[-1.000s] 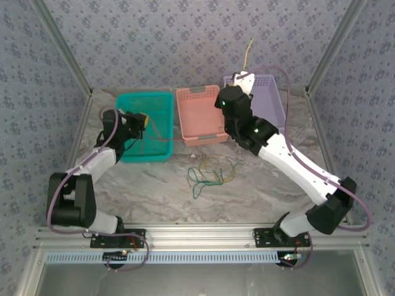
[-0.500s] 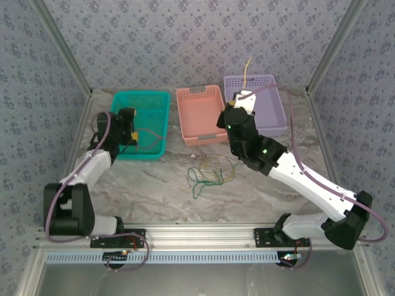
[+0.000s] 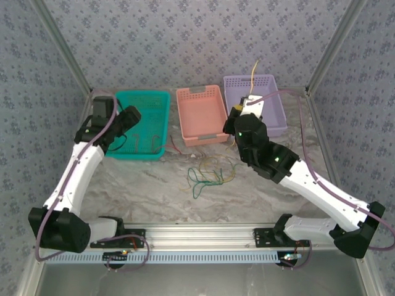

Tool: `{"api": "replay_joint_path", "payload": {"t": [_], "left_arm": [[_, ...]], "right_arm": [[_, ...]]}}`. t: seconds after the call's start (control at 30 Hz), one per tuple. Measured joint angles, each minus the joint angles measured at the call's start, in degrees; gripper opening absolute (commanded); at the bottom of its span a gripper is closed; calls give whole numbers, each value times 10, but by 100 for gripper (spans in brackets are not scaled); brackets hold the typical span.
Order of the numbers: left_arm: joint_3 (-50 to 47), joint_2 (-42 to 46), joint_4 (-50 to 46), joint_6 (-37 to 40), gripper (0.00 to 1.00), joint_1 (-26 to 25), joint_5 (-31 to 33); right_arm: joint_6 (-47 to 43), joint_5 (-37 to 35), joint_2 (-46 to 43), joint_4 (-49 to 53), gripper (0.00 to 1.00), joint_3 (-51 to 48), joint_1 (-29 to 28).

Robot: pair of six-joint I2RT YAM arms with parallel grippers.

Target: Untangle the cables

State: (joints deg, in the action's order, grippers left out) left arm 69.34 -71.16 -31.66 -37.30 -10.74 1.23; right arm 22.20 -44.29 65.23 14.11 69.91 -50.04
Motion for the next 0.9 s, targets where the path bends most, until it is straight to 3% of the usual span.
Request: {"api": "replay_joint_path", "payload": {"t": [0.1,0.27,0.43,0.57,0.7,0.73,0.8,0.9], "left_arm": [[12,-1,-38,53,67,-45,10],[-11,19,-86,36,67,-118,58],[-47,46,-106,7,66,-157,90],[-86,80,-106,-25,67,-173,105],[-105,114,-106,-55,70,-189,115],[-108,121,-106,-60,72,-189,118],[-113,130,-107,-72,76,-189,128],[-119,137,-107,-83,77,-181,134]], "right_arm": [[-2,18,-2,19,0,0,-4],[1,70,-3,69,0,-3,-22],[90,91,-27,169,0,-60,-17],[162,140,-63,225,0,-166,37],[203,176,-41,272,0,-195,117],[209,185,-28,277,5,-196,137],[219,199,8,280,42,-196,172],[219,188,49,288,66,-193,176]]}}
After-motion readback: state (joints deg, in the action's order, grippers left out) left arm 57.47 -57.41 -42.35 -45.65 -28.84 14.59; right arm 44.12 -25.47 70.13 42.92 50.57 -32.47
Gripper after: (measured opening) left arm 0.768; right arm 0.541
